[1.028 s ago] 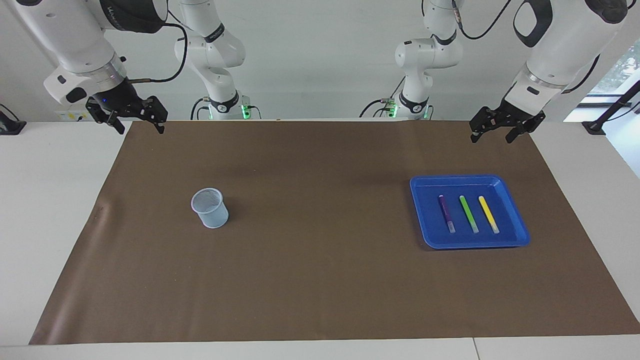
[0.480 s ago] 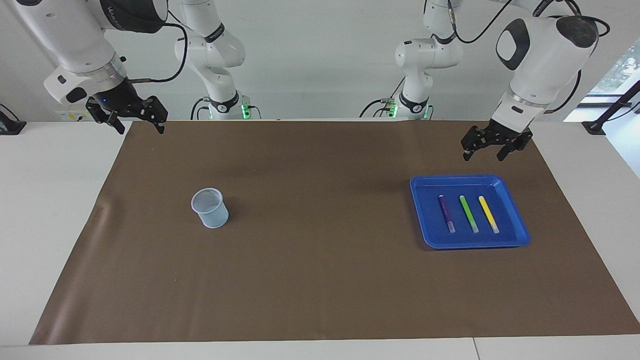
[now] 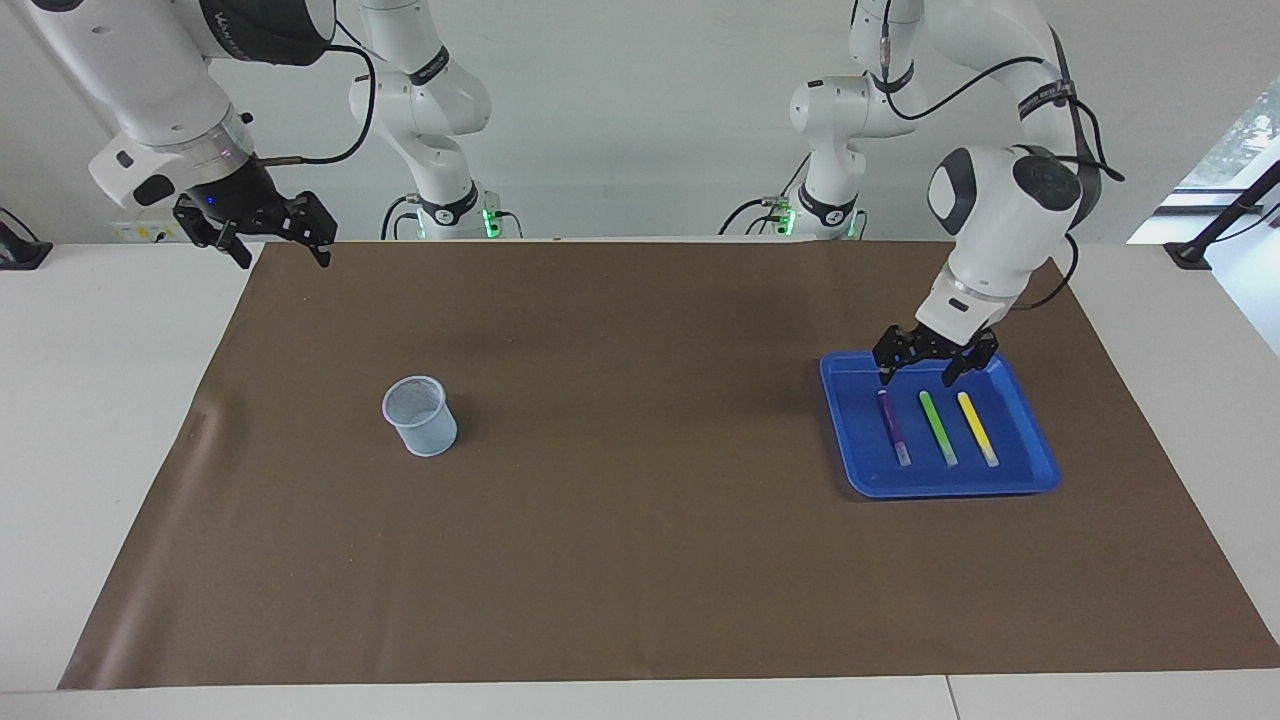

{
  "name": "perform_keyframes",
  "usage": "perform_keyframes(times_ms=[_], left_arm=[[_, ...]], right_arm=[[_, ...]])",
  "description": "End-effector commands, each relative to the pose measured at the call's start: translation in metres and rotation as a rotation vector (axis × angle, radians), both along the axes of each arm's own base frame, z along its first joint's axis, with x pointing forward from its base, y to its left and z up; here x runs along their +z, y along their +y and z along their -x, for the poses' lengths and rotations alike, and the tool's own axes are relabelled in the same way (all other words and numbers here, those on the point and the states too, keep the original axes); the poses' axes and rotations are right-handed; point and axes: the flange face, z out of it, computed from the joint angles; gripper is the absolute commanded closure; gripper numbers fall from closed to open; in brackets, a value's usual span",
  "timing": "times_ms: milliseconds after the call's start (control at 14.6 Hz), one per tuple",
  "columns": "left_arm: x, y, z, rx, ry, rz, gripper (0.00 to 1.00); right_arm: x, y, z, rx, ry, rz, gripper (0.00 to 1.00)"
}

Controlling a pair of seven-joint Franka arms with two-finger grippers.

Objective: Transfer and insert pens with both arms
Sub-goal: 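Grasp the purple pen in the blue tray with the left gripper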

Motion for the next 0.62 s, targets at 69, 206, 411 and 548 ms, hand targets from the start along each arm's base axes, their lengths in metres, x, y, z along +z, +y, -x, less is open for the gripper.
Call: perform_keyframes(times_ms=[69, 206, 411, 548], left_arm=[[-0.046, 0.007, -0.013, -0.007, -0.016, -0.013, 0.00], [-0.062, 0.010, -0.018, -0.028, -0.018, -0.015, 0.00], [-0.095, 0.009, -0.026, -0.041, -0.029, -0.014, 0.00], [-0.108, 0.010, -0.028, -0.040, -0.030, -0.013, 0.00]], right_arm=[[-0.004, 0.002, 0.002, 0.004, -0.004, -0.025, 0.00], [-0.005, 0.001, 0.003, 0.003, -0.001, -0.026, 0.00], [-0.007, 0.003, 0.005, 0.006, 0.004, -0.026, 0.00], [-0.009, 0.003, 0.006, 0.006, 0.010, -0.027, 0.00]])
